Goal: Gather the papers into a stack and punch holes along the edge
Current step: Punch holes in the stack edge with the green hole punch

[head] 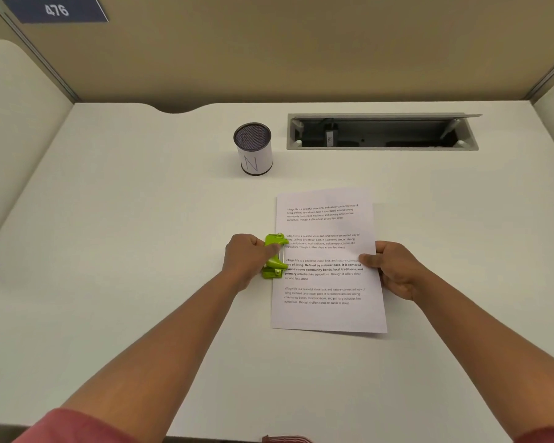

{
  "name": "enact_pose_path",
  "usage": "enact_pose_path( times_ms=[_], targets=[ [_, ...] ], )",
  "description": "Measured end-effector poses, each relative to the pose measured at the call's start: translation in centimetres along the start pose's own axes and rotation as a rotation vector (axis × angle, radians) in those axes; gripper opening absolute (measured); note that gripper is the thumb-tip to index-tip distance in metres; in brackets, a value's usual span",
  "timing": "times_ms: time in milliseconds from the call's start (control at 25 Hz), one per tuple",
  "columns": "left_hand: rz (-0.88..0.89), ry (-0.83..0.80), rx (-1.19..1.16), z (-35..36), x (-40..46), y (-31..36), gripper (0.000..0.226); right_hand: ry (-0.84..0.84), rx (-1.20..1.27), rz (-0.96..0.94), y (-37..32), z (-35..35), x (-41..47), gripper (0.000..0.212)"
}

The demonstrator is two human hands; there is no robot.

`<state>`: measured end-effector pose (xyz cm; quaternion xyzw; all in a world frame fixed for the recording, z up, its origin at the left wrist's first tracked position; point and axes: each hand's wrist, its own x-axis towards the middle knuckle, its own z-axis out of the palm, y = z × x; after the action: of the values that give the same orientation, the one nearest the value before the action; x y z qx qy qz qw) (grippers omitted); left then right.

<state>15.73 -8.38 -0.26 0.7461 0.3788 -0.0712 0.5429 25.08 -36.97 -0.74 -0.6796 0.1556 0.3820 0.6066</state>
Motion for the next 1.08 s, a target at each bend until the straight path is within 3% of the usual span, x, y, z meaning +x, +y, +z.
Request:
enact_pose_path(
  times_ms=[640,920,1080],
  targets=[
    [-0.135,-0.19,0.107,-0.9,0.9,3.1,0.037,0.012,-0.032,-0.019,-0.1,0.2,0.3,0.023],
    [-0.177,-0.088,0.287,-0.5,2.0,2.1,0.051,0.025,-0.049,-0.01,-0.1,0.3,0.5,0.022],
    [-0.168,-0.11,0.299,-0.6,1.9,2.2,0.052,0.028,-0.062,-0.003,-0.2,0.4,0.4,0.023]
  ],
)
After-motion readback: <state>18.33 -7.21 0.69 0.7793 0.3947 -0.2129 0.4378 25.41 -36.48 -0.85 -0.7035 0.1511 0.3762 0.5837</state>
